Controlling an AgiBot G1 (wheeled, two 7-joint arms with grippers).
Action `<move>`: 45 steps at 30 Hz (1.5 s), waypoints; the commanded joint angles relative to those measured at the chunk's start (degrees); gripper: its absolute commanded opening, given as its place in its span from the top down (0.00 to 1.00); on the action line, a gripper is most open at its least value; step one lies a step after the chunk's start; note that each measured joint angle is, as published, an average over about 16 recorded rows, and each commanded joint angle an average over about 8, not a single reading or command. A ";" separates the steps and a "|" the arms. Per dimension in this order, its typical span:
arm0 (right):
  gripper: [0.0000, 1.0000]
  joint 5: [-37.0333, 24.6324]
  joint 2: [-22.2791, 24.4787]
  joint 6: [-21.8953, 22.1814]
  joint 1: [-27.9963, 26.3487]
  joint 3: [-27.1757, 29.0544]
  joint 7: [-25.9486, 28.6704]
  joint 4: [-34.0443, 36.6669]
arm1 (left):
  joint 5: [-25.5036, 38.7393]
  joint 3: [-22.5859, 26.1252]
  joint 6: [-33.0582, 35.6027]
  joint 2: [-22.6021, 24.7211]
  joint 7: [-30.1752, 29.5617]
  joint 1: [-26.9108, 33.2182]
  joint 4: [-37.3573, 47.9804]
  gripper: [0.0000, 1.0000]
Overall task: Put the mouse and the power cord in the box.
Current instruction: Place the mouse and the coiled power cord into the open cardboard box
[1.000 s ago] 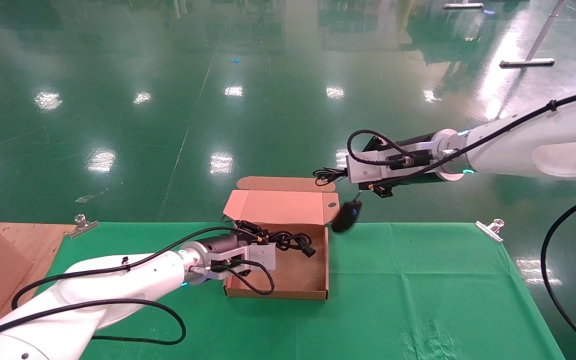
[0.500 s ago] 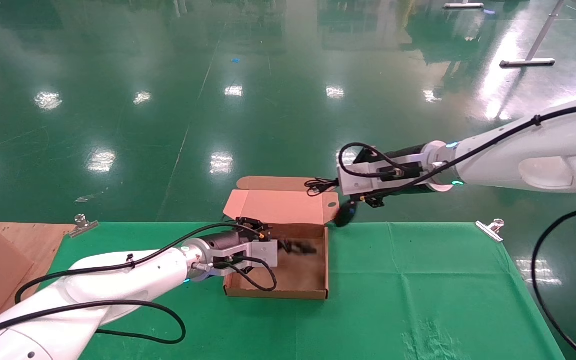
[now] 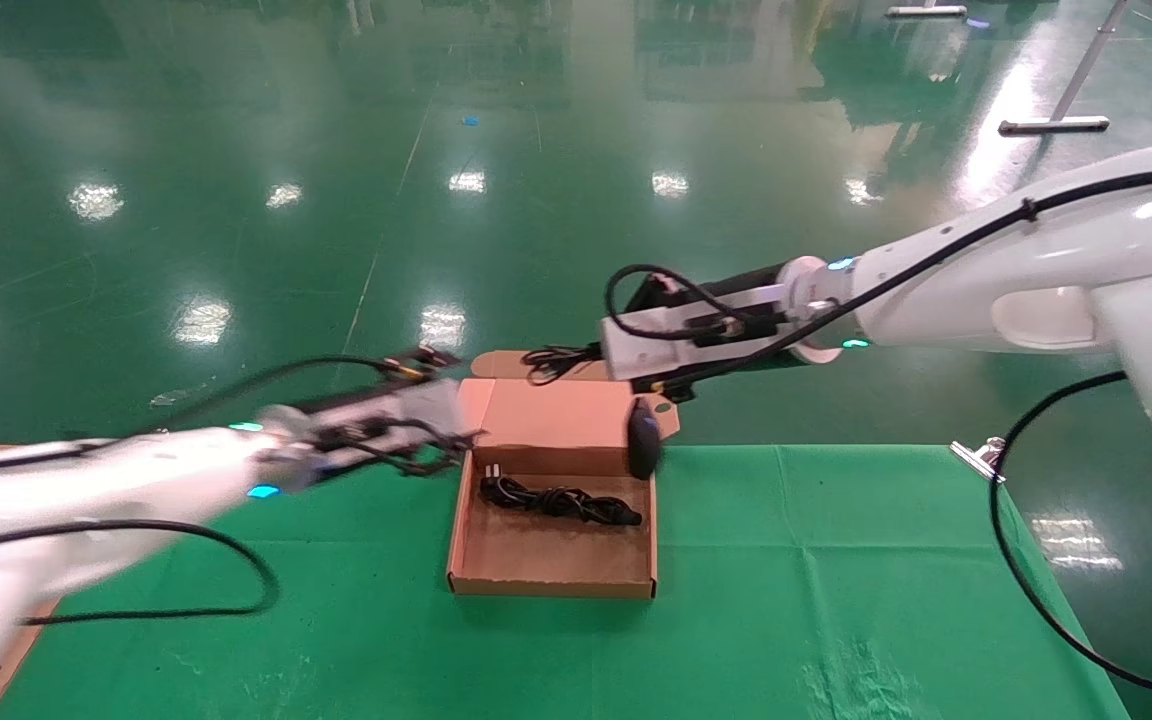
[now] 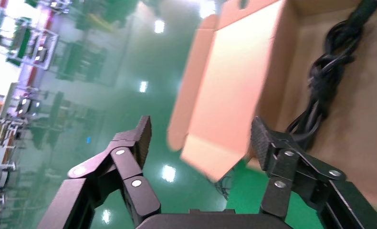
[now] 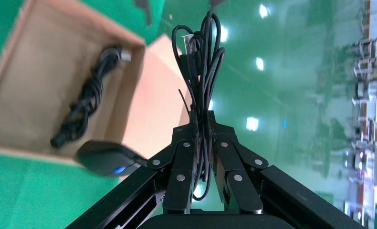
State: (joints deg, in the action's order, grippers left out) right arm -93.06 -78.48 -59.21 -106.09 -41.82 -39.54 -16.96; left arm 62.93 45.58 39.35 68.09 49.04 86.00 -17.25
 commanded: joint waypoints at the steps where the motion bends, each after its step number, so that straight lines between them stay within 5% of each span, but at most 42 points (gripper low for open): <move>1: 1.00 0.79 -0.11 -0.76 0.37 -0.66 0.78 -1.99 | -2.03 -1.56 2.85 -2.62 1.75 0.36 0.21 0.00; 17: 1.00 9.76 -0.47 11.67 8.15 -21.16 13.35 -20.45 | -8.62 -6.24 10.87 -21.01 1.91 -7.88 -6.65 0.00; 29: 0.99 12.03 -0.11 17.63 9.15 -32.74 18.14 -20.92 | -8.64 -6.13 7.15 -22.46 -0.29 -11.42 -8.94 0.00; 30: 0.94 11.98 -0.08 17.92 9.13 -33.38 18.20 -20.58 | -8.46 -6.00 6.79 -22.15 -0.40 -11.44 -8.77 0.00; 38: 0.01 11.77 0.02 19.82 9.29 -36.72 18.35 -18.75 | -7.61 -5.26 5.18 -20.28 -0.88 -11.52 -7.97 0.00; 45: 0.00 11.73 0.02 19.98 9.24 -36.74 18.35 -18.56 | -7.50 -5.19 5.05 -20.14 -0.90 -11.47 -7.88 0.00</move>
State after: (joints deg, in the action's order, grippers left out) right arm -81.32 -78.46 -39.26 -96.83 -78.56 -21.19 -35.56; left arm 55.41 40.38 44.43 47.92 48.14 74.51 -25.14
